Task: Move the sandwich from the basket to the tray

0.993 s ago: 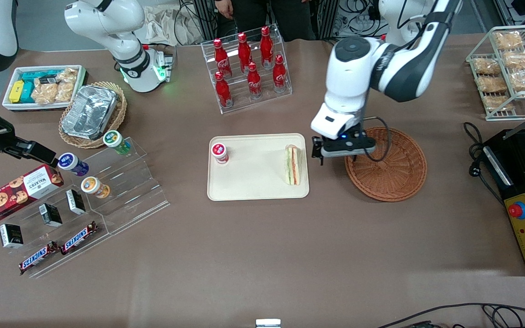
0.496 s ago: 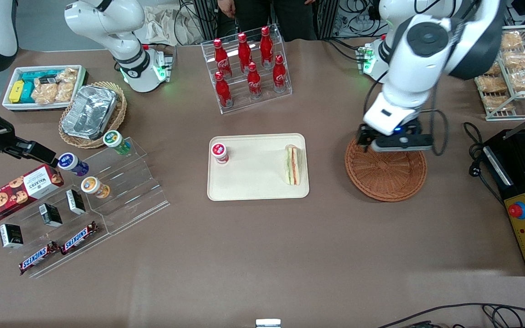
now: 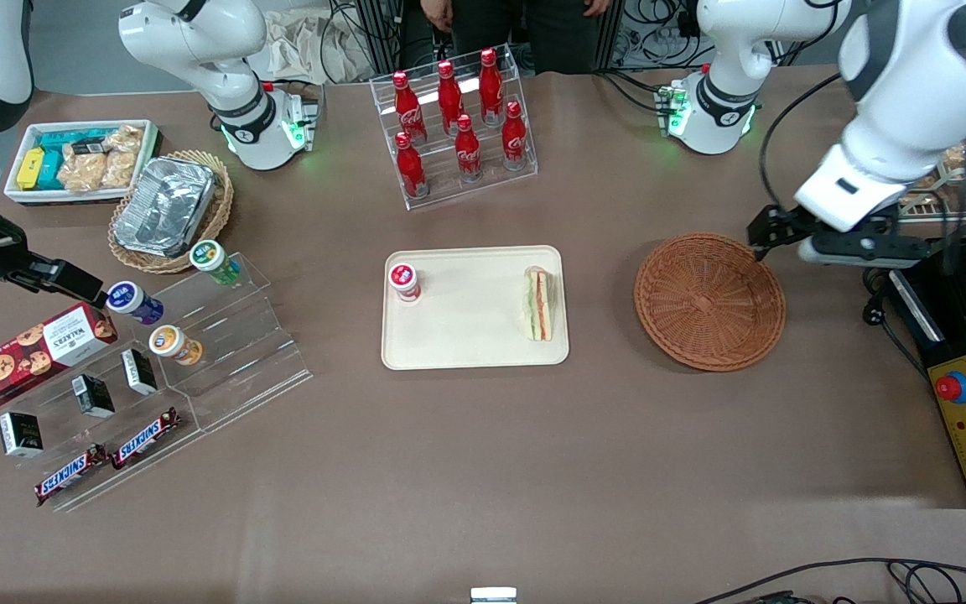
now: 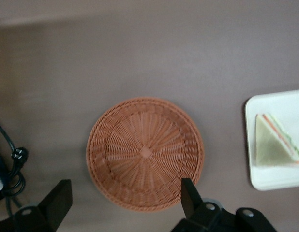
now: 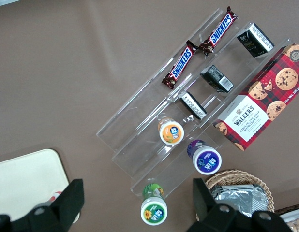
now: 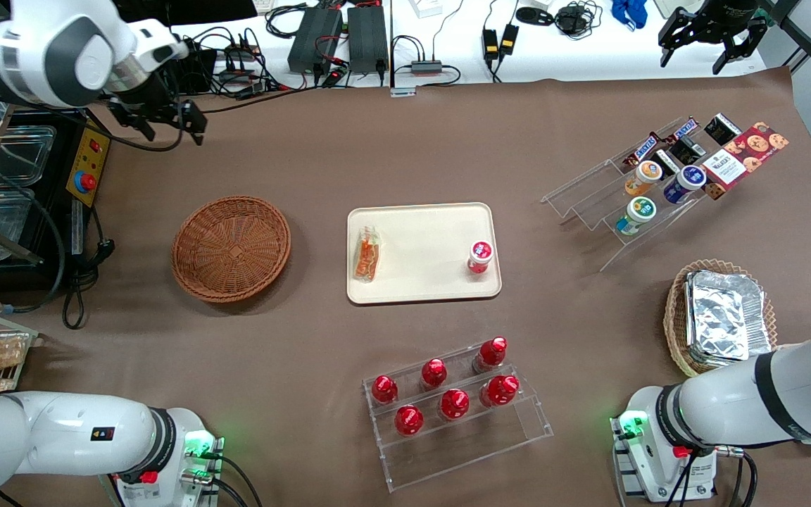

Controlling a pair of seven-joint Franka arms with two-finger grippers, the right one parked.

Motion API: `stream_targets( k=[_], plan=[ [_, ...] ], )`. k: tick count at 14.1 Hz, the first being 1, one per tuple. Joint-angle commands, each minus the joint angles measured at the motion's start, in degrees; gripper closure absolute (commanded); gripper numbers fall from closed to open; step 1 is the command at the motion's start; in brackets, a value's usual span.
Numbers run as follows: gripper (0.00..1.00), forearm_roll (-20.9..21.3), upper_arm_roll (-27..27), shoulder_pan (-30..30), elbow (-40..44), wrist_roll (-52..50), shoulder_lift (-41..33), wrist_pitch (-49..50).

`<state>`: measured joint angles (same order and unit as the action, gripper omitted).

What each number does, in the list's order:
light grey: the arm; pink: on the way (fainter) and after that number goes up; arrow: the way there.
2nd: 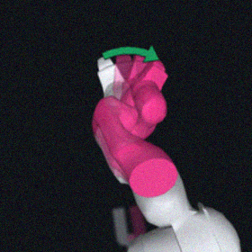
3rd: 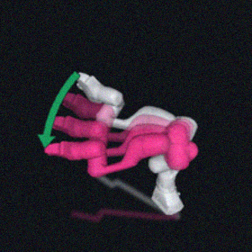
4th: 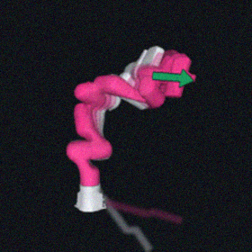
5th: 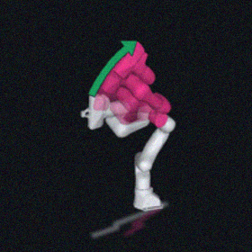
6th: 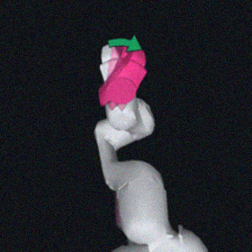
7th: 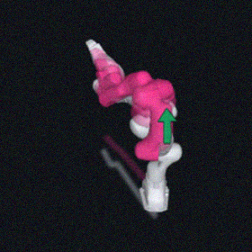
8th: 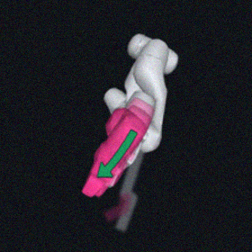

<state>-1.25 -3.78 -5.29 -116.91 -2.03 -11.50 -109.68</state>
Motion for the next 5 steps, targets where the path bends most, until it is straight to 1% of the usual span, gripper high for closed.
stream_targets(
  k=[1, 5],
  plan=[
    [0.0, -1.21, 4.64, -4.09, -1.3, 2.91, -2.83, 1.92],
    [0.0, -1.12, 5.36, -4.37, -1.39, 3.7, -3.09, 2.54]
  ],
)
